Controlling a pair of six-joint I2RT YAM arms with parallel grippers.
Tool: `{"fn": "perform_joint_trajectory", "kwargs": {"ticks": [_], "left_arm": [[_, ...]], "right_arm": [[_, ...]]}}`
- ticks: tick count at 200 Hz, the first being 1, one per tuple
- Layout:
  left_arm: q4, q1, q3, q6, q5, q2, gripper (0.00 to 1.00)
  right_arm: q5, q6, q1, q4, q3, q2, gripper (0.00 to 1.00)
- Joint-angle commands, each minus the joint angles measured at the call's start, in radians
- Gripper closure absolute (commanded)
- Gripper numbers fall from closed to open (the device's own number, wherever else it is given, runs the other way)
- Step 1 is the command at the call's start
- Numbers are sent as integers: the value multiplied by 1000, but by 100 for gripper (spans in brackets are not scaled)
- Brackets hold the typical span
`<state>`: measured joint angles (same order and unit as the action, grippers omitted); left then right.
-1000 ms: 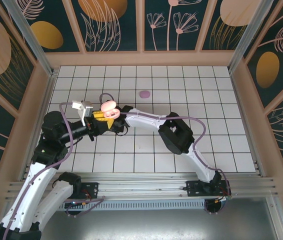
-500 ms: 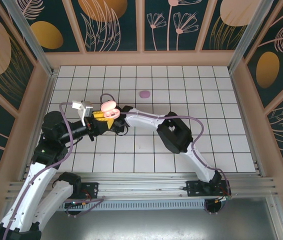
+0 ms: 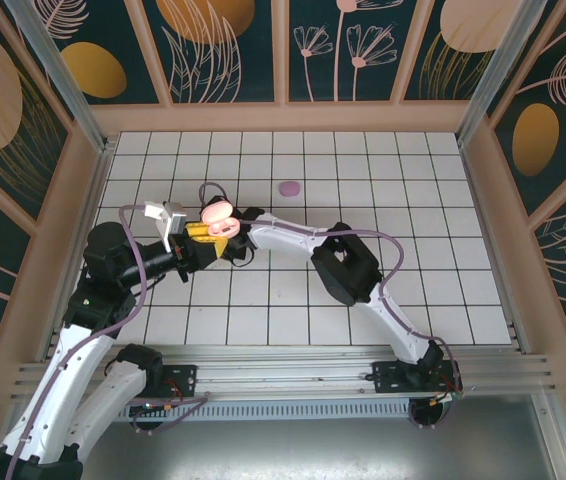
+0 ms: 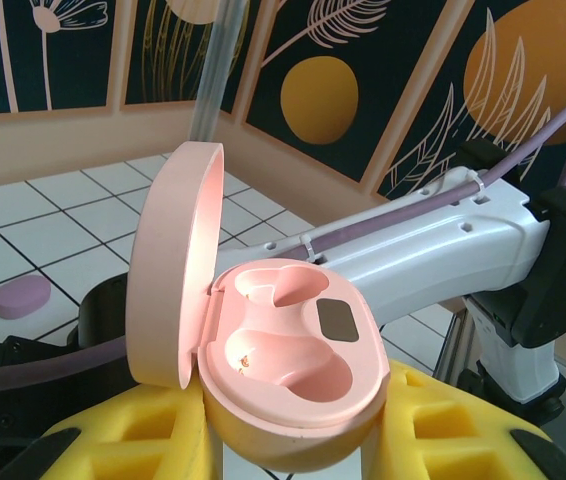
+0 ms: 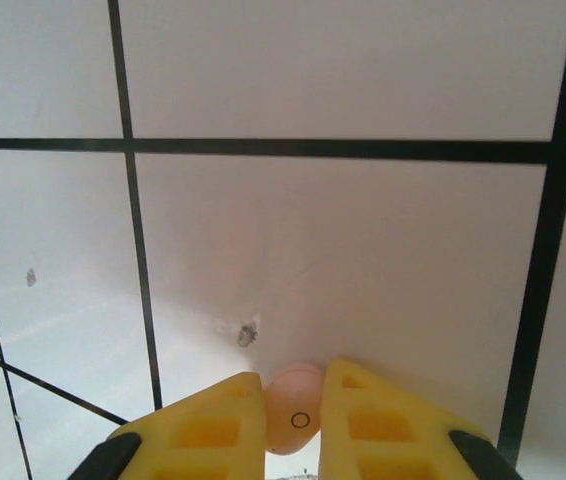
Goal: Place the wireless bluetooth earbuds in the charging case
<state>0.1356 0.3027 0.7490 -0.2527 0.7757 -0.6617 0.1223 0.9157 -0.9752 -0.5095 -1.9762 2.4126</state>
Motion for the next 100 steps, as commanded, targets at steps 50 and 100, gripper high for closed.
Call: {"fn": "perform_joint_trajectory", "kwargs": {"ticks": [50, 100], "left_arm": [[4, -6, 21, 26, -2, -9, 79], [-56, -7, -14, 44, 63, -37, 79]], "right_arm": [[-3, -72, 42, -28, -14, -15, 91], [-44, -133, 101, -9, 179, -197, 91]]}}
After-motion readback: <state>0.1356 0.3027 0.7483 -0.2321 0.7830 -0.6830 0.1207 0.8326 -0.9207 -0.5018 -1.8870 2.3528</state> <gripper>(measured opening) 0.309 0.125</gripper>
